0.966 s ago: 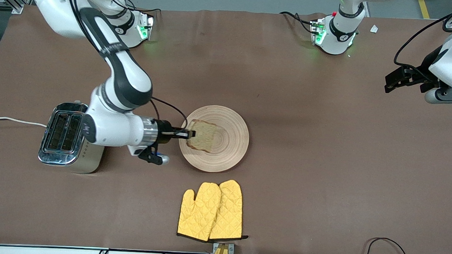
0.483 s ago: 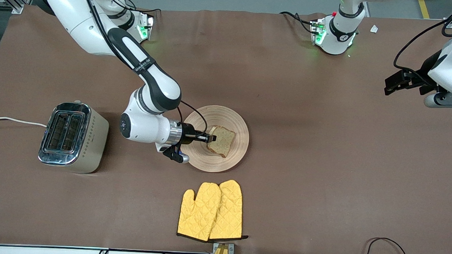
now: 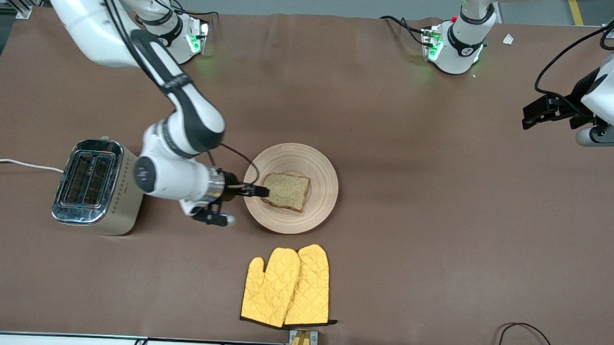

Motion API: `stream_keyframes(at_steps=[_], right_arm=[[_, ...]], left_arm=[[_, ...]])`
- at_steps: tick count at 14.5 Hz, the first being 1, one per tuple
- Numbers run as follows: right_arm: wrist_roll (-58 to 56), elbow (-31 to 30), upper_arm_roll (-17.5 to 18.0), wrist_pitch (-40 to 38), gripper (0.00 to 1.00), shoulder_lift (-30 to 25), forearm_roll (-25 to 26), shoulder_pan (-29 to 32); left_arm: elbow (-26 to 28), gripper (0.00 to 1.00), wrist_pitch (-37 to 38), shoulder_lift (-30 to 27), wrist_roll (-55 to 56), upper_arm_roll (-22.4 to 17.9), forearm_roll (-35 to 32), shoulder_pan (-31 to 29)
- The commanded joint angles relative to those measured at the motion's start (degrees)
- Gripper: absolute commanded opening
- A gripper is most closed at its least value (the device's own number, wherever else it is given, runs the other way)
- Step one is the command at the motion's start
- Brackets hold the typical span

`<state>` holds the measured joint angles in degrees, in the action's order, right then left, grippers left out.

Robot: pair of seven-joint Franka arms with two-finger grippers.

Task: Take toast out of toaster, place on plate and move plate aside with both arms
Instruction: 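Carry the toast with the right gripper and release it onto the plate, then return the right gripper to rest while the left gripper reaches the plate rim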

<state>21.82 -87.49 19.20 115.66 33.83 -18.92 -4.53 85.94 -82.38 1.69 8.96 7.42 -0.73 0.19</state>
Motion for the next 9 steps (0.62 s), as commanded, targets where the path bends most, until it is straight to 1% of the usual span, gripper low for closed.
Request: stream_keyframes(at_steps=[1,2,3,5,7,9], right_arm=[[-0.5,7.8,-7.6,-15.5,1.0,-3.2,1.7,0.4],[-0.3,10.0,-10.5,-19.1,1.0,-4.0,2.7,0.2],[-0.3,10.5,-12.3,-20.7,1.0,-5.7,5.0,0.0],[-3.2,10.1,-15.1,-21.4,1.0,-9.1,10.3,0.4],[-7.0,9.9,-17.5,-21.6,1.0,-11.5,12.4,0.2],[-10.0,7.7,-19.8,-22.6,1.0,-15.1,13.8,0.4]], left_arm=[[-0.8,1.0,0.1,0.2,0.2,0.1,-0.5,0.1],[-0.7,1.0,0.0,0.3,0.2,0.1,-0.1,0.1],[-0.7,1.0,-0.1,0.6,0.2,0.2,0.0,0.0],[-0.7,1.0,-1.0,1.7,0.0,0.2,2.2,0.0],[-0.5,1.0,-2.3,3.7,-0.7,0.1,6.6,-0.1],[-0.2,1.0,-4.8,6.4,-0.8,0.3,9.7,0.2]])
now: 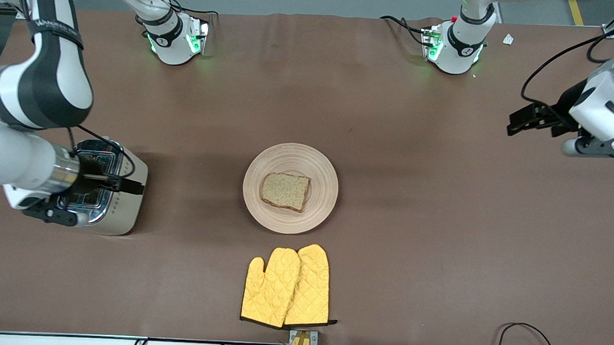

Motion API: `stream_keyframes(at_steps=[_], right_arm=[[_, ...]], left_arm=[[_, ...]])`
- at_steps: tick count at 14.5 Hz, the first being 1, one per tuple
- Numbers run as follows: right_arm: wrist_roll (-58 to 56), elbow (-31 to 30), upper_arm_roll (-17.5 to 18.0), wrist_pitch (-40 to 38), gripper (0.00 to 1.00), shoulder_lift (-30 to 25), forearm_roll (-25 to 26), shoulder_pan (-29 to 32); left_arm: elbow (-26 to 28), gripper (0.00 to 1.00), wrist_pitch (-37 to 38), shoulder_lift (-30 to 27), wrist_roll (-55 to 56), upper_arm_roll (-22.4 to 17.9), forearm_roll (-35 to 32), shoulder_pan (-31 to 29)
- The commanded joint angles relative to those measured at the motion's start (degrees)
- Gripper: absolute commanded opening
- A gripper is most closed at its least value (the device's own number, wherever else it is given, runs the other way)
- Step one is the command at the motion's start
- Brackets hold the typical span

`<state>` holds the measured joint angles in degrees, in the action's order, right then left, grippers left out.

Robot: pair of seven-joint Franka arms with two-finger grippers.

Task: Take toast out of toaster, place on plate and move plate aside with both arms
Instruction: 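Return the right gripper to rest while the left gripper reaches the plate rim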

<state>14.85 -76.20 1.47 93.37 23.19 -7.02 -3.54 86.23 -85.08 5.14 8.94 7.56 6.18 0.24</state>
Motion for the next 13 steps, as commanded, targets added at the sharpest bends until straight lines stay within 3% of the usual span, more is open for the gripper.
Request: stream_keyframes(at_steps=[1,6,9,13], right_arm=[[-5.5,-5.5,-3.0,-0.3,1.0,-6.6,1.9,-0.6],[-12.8,-14.3,-7.4,-0.4,1.0,-18.5,4.8,-0.6],[-13.7,-16.0,-8.2,-1.7,1.0,-22.2,5.5,-0.5],[-13.6,-17.0,-7.8,-4.1,1.0,-24.8,7.3,-0.6]], left_arm=[[0.1,1.0,-3.4,4.3,-0.9,0.5,3.9,0.4],[7.1,1.0,-15.8,9.8,-14.4,0.6,15.1,0.3],[14.1,1.0,-27.6,13.5,-24.7,0.8,23.8,0.9],[15.2,1.0,-36.4,21.9,-34.6,5.0,33.0,0.6]])
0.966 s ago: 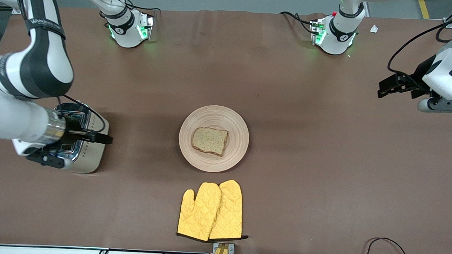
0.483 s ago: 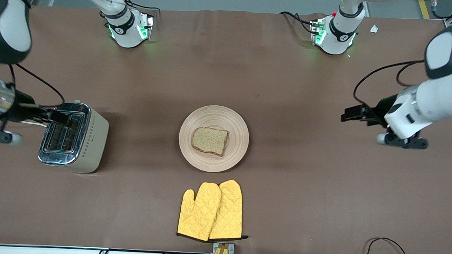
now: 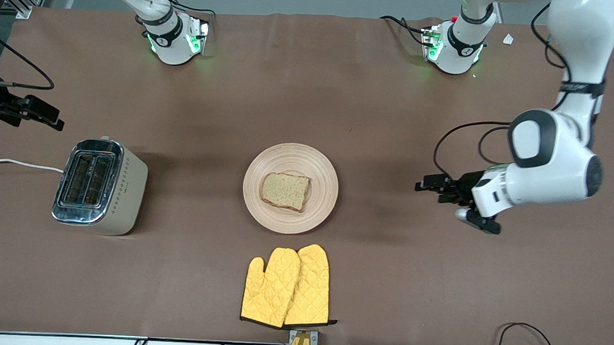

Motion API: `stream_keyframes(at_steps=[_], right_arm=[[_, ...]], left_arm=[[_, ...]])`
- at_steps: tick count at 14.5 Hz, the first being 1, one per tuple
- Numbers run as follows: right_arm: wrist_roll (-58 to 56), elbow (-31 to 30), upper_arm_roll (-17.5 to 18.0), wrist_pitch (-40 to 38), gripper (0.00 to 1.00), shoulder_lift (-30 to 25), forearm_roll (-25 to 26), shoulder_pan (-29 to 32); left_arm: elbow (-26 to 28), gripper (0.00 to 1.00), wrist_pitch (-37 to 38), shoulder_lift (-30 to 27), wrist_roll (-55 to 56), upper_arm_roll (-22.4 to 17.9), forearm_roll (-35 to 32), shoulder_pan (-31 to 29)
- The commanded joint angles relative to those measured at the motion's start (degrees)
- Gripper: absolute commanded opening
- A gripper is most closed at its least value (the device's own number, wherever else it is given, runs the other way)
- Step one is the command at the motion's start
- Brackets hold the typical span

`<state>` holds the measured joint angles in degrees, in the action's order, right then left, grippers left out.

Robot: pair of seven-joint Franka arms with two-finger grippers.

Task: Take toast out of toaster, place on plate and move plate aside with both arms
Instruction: 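Return the right gripper to rest while the left gripper reaches the plate rim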

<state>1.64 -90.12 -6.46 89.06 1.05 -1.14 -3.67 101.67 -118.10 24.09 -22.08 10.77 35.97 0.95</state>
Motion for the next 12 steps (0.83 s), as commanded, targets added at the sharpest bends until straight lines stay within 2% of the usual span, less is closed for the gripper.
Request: stream_keyframes(at_steps=[1,4,6,10,12], right_arm=[[-0.6,-2.6,0.1,0.0,1.0,-2.4,1.4,-0.3],[-0.3,1.5,0.0,-0.1,1.0,-1.3,1.2,-0.3],[0.1,2.1,0.0,0.0,1.0,-1.1,1.1,-0.2],[0.3,2.3,-0.1,-0.1,1.0,-1.3,0.3,0.1],[-0.1,2.3,0.4,-0.1,1.0,-1.2,0.4,1.6]], left_arm=[[-0.2,1.0,-4.8,4.6,-4.9,3.0,5.0,-0.1],[-0.2,1.0,-8.9,10.8,-13.1,5.7,14.5,-0.1],[-0.2,0.96,-10.3,14.0,-19.5,6.5,22.3,0.5],[-0.4,0.73,-12.6,18.0,-27.1,7.0,34.9,4.0],[-0.5,0.67,-13.9,18.8,-27.6,7.0,39.4,5.9]])
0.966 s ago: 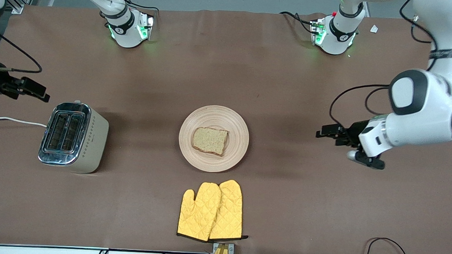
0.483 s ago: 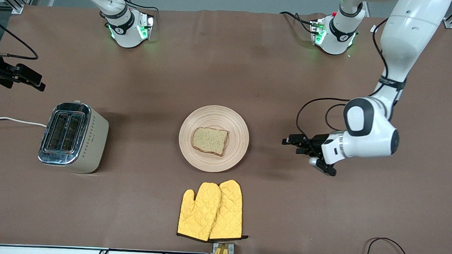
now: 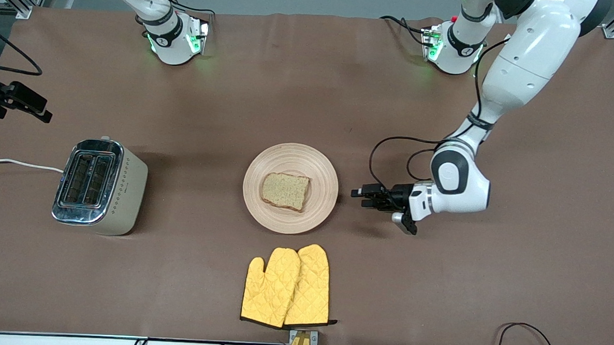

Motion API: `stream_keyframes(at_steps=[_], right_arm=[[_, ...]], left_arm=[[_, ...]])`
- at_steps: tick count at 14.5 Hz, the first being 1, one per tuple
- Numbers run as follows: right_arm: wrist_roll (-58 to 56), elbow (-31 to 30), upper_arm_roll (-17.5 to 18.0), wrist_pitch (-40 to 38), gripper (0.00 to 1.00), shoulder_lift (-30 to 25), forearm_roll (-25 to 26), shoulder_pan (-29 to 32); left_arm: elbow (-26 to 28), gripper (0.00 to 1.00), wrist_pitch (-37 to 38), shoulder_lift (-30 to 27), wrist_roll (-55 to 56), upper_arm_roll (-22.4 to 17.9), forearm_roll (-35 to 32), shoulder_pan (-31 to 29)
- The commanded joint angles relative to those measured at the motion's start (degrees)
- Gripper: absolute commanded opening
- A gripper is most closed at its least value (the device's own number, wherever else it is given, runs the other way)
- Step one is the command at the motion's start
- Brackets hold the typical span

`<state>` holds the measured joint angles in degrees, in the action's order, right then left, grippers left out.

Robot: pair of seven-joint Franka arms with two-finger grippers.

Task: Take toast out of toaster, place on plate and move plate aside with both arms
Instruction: 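Return the right gripper to rest while the left gripper reaches the plate rim, then grip the wooden plate rim with the left gripper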

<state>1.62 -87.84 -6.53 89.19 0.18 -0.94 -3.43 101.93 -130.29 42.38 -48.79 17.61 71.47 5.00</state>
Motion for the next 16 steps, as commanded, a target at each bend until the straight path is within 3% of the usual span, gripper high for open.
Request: stream_keyframes(at_steps=[1,10,16], right_arm=[[-0.3,0.1,0.5,-0.2,1.0,-0.4,0.3,1.5],[-3.6,0.3,3.8,-0.2,1.0,-0.5,0.3,5.1],[-3.6,0.4,3.8,-1.2,1.0,-0.5,0.8,4.7]], left_arm=[[-0.9,0.63,-2.2,0.8,-0.8,0.1,4.8,2.4],[-2.4,0.4,-2.8,4.8,-0.9,0.1,8.7,5.6],[-2.5,0.13,-2.8,5.5,-1.6,0.1,9.1,5.7]])
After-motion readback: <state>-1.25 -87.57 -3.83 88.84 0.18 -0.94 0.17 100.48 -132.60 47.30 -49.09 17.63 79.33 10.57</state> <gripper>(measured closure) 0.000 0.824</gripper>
